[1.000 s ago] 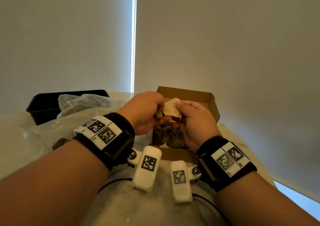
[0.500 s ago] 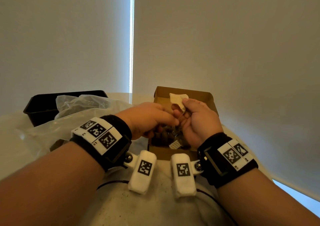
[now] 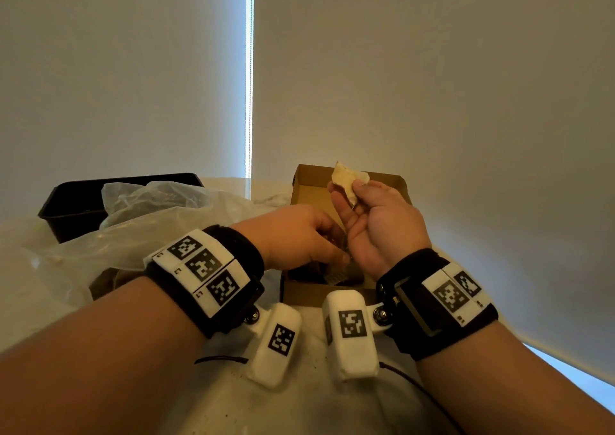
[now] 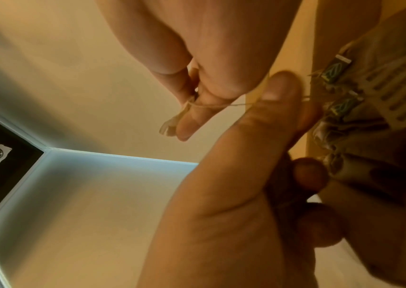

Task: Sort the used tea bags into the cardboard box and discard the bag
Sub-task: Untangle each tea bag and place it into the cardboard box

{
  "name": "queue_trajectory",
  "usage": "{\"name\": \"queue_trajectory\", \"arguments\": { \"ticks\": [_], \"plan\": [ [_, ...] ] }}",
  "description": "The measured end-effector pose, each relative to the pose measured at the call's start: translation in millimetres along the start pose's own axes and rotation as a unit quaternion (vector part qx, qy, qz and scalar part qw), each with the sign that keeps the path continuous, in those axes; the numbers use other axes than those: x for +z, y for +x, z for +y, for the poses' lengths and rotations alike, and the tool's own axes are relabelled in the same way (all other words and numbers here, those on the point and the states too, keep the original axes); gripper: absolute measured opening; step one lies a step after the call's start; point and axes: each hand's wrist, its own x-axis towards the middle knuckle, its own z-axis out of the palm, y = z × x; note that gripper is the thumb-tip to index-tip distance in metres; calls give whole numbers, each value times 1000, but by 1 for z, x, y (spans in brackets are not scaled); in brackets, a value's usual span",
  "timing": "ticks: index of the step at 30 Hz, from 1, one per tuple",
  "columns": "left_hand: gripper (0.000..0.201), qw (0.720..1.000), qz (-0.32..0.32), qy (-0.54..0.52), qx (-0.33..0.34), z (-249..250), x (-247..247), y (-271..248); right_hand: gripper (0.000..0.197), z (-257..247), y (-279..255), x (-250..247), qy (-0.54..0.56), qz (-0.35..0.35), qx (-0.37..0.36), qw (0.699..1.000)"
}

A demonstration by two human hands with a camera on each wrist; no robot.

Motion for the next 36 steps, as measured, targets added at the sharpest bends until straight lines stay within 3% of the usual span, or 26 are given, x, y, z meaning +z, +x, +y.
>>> {"name": "queue_trajectory", "arguments": {
  "ticks": [1, 3, 5, 8, 12, 15, 18, 21, 25, 28, 31, 33, 36],
  "plan": [
    [3, 1000, -4, 15, -1, 2, 2, 0, 33, 0, 0, 1, 8, -8, -3, 1000],
    [16, 999, 2, 45, 1, 2, 4, 1, 33, -2, 0, 2, 22, -16, -15, 1000],
    [17, 998, 11, 66, 0, 2, 3, 2, 31, -4, 1, 1, 29, -15, -31, 999],
    [8, 997, 24, 77, -11, -2, -2, 0, 25, -9, 7, -2, 29, 8, -56, 998],
    [10, 994, 30, 97, -38, -8, -5, 1, 11, -13, 10, -8, 1, 43, -75, 996],
    [9, 995, 44, 81, -31, -8, -9, 1, 11, -10, 13, -12, -91, 81, -95, 988],
    [9, 997, 81, -2, 2, -5, -17, -2, 9, -4, 18, -23, -292, 111, -118, 943],
    [4, 982, 168, -80, 25, -3, -22, -2, 8, 2, 18, -29, -385, 70, -101, 914],
    [8, 959, 245, -142, 21, -4, -21, 2, 6, 5, 12, -24, -375, 3, -71, 924],
    [9, 949, 271, -161, 19, -5, -18, 4, 10, 6, 7, -19, -309, -42, -49, 949],
    [11, 944, 288, -159, 20, -5, -15, 6, 12, 5, 5, -18, -325, -65, -57, 942],
    [13, 945, 285, -162, 14, -5, -14, 6, 14, 3, 4, -19, -359, -56, -58, 930],
    [20, 950, 267, -162, -15, -10, -12, 7, 14, -4, 4, -19, -349, -21, -42, 936]
  ]
}}
